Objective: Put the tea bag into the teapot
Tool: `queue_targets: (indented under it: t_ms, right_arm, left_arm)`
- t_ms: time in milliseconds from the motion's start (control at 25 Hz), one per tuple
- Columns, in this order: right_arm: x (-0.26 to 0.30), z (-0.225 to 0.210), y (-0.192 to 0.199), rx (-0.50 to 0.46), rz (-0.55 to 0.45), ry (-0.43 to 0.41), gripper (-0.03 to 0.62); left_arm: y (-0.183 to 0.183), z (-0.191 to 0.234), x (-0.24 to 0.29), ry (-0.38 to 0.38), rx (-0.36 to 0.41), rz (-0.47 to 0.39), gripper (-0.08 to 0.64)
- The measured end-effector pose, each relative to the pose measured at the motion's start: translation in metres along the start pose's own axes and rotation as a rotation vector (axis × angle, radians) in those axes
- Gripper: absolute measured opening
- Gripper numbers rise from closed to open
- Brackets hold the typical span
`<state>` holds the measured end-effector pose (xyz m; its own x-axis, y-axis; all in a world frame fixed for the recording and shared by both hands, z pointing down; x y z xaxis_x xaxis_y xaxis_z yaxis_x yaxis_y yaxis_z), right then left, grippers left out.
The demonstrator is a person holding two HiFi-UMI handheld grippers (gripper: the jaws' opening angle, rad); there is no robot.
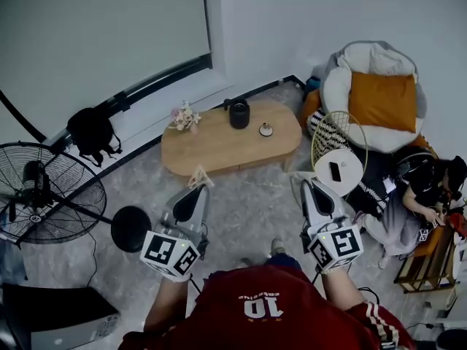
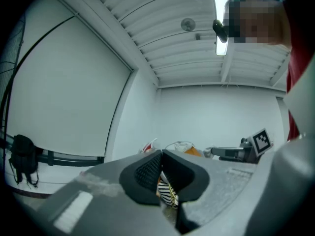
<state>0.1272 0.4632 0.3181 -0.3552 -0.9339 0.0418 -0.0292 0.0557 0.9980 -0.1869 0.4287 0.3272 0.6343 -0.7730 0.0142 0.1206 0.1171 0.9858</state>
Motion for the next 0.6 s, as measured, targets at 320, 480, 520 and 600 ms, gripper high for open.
queue_targets:
  t_ms: [320,480,520,600]
  right_arm:
    - [-0.001,0.006,-0.004,0.007,-0.019,-0.008,0.003]
    - [-0.006,0.007,-0.003,0.012,-0.007,-0.013,0.003]
    - [-0.006,0.005,-0.004,0.014,-0.005,-0.012,0.003]
    - [-0.007,0.002,-0.006,0.014,-0.001,-0.009,0.003]
  left_arm:
    - [0.002,0.003,-0.007,0.000,-0.005,-0.013,0.003]
    - [0.005,0.002,-0.010,-0.002,-0.017,-0.016,0.003]
    - [0.005,0.001,-0.009,-0.001,-0.020,-0.015,0.003]
    - [0.005,0.000,-0.005,0.005,-0.029,-0.011,0.003]
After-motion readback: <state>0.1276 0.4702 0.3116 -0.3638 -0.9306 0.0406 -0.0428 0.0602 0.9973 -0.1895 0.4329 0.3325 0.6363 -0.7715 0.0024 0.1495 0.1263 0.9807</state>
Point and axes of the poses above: the fingertips, and each gripper's own axes: x forward along the fingers, z to its left, y out of its underside, the point moved 9 cm from there along -x, backward along the fingers, and after that the axes turned 3 degrees about z, right-handed, at the moved point
